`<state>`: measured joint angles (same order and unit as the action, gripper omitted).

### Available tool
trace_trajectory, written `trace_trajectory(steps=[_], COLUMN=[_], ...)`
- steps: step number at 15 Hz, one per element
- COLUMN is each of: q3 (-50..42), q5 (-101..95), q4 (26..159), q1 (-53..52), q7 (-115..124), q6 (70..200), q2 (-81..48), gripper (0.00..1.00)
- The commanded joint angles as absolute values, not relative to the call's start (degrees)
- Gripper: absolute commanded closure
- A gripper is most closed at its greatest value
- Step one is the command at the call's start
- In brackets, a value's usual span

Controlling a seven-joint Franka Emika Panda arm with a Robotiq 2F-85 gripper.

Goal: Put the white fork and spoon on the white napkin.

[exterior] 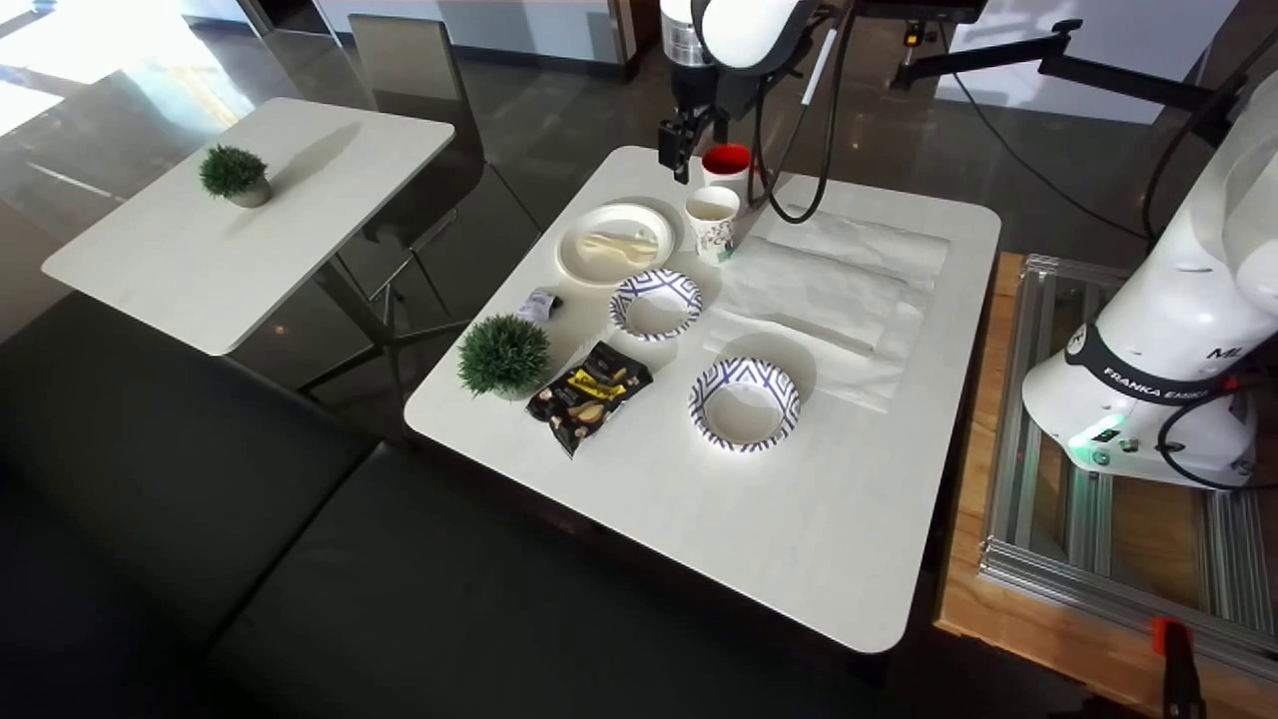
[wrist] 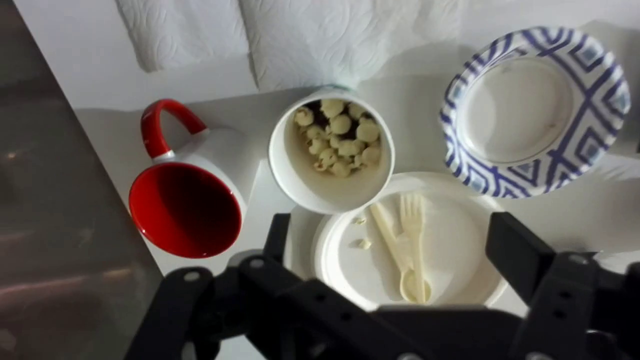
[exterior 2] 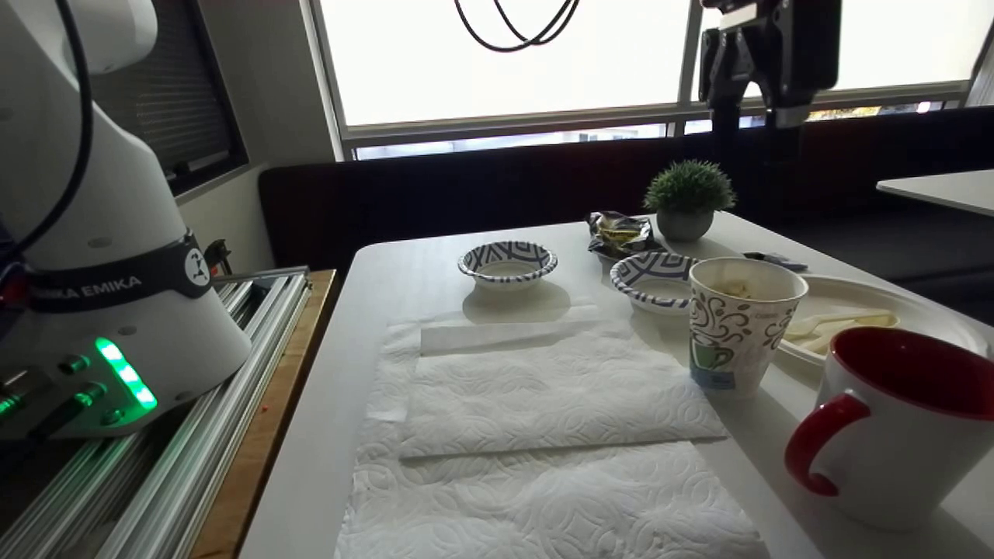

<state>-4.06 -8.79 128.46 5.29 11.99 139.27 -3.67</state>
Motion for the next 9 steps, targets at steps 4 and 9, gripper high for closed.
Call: trace_trajectory(steps=[4, 9], q3=[-5.75, -5.82], q5=[-9.01, -9.04], q4=[124.41, 124.32], q1=[4.49, 4.45], q7=[10.25, 10.28], q6=[143.82, 143.81], q2=[-12.01, -11.66], gripper=[0.0, 0.0])
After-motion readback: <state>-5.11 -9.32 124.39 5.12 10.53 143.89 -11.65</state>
